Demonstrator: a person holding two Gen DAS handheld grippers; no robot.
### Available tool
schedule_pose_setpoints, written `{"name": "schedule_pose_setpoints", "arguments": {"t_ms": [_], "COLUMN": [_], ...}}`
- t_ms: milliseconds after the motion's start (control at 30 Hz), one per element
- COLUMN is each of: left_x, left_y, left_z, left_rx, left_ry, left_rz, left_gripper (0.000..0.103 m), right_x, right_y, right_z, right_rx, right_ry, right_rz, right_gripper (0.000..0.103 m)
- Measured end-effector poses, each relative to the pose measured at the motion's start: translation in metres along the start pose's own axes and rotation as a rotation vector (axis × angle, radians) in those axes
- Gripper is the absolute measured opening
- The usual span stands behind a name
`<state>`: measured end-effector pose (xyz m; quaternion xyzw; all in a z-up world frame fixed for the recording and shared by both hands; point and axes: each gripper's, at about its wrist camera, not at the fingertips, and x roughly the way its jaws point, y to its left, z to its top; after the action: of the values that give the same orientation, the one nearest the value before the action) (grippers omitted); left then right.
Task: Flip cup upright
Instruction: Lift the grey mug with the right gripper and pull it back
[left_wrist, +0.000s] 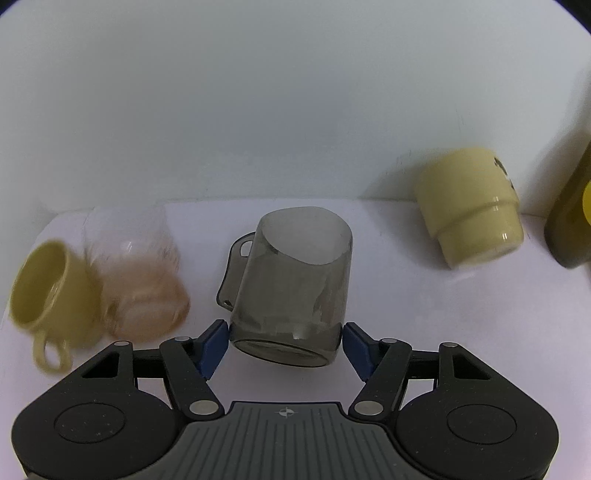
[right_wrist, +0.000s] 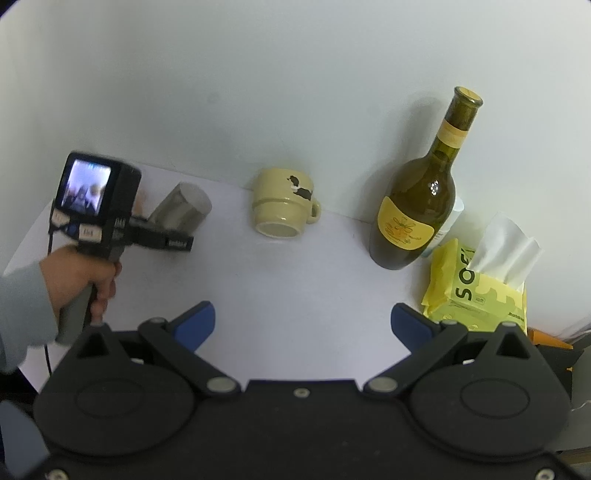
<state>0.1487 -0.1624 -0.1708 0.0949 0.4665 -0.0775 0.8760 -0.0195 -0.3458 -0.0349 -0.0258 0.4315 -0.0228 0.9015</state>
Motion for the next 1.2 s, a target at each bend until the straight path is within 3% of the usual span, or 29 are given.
{"name": "schedule_pose_setpoints", "arguments": {"t_ms": [333, 500, 633, 700, 833, 1100, 1200], "left_x": [-0.042, -0.06, -0.066, -0.067, -0.077, -0.143, -0.175], "left_y": [0.021, 0.018, 0.009, 0.009, 0.01, 0.07, 0.109], "left_z": [-0.056, -0.079, -0.091, -0.091, -0.086, -0.096, -0.1], "left_rx": [-0.079, -0.141, -0.112, -0.102, -0.097, -0.18, -0.182], "left_ry": [0.03, 0.059, 0.076, 0.088, 0.068, -0.007, -0.068], "left_rz": [0.037, 0.007, -0.024, -0.037, -0.056, -0.071, -0.025], "left_gripper": [0.061, 0.062, 0.067, 0.076, 0.08, 0.086, 0.09], "right_x": [-0.003, -0.002, -0.003, -0.003, -0.004, 0.015, 0.036], "right_y": [0.032, 0.048, 0.056, 0.059, 0.061, 0.074, 0.091], "right_z": [-0.002, -0.004, -0.002, 0.001, 0.004, 0.001, -0.01], "right_rx": [-0.027, -0.038, -0.034, -0.03, -0.015, 0.023, 0.028], "right_ry": [0.001, 0.005, -0.004, -0.013, -0.014, 0.014, 0.027], "right_rz": [0.049, 0.072, 0.076, 0.075, 0.074, 0.069, 0.057], "right_gripper": [0.103, 0.102, 0.102, 0.102, 0.102, 0.102, 0.093]}}
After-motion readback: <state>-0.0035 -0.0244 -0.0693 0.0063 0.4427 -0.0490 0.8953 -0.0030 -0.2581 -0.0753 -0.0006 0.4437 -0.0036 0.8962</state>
